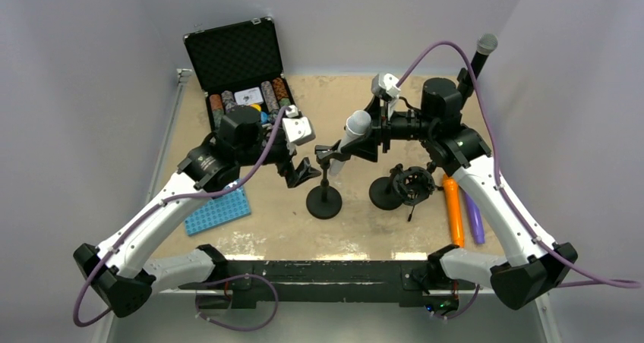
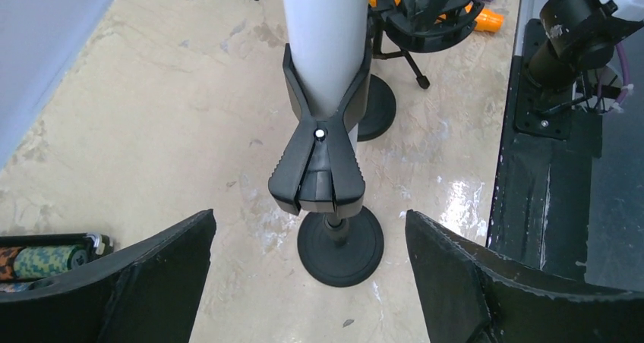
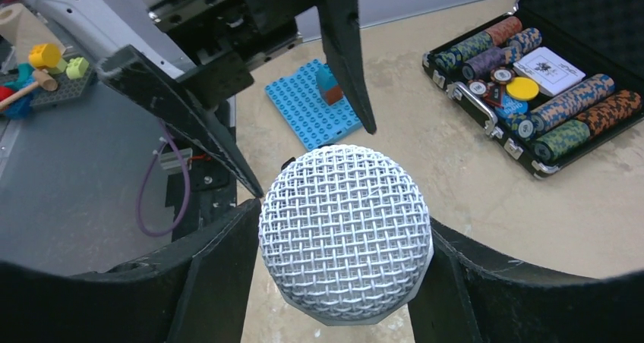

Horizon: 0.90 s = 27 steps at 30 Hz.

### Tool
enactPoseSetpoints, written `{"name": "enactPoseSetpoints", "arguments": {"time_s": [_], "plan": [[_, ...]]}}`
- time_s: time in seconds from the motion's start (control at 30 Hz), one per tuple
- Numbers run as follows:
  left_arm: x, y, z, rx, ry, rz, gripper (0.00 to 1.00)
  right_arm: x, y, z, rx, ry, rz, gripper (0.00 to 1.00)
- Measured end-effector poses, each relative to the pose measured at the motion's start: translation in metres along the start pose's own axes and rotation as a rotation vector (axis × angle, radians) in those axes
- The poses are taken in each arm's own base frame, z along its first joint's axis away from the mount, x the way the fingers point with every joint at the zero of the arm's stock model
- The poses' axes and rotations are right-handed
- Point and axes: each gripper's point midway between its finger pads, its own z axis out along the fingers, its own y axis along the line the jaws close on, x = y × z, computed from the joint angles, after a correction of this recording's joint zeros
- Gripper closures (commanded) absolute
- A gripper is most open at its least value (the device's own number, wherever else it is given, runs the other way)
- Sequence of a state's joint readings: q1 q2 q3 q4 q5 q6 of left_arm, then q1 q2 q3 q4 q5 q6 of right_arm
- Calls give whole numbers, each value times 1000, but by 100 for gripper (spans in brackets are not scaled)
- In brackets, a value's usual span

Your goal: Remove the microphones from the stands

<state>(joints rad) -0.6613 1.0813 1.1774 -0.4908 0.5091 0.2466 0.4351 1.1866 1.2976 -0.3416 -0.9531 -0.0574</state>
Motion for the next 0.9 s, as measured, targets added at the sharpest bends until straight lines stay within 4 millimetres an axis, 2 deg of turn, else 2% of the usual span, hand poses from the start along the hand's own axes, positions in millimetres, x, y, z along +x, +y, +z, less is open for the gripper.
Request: {"name": "enactPoseSetpoints", "arguments": {"time_s": [0.23,0.43,0.73,0.9], "plan": [[2,-4,16,88,40,-14,14,0,4,1,-22,0,-7,38],[-9,3,27,116,71,-29,16,-1,7,0,-37,-2,-26,39],[-1,-4,31,188,110,2,21,0,7,1,-40,-1,-30,41],[3,-7,32,220,127,4,29,1,7,1,-41,1,-28,41]]}}
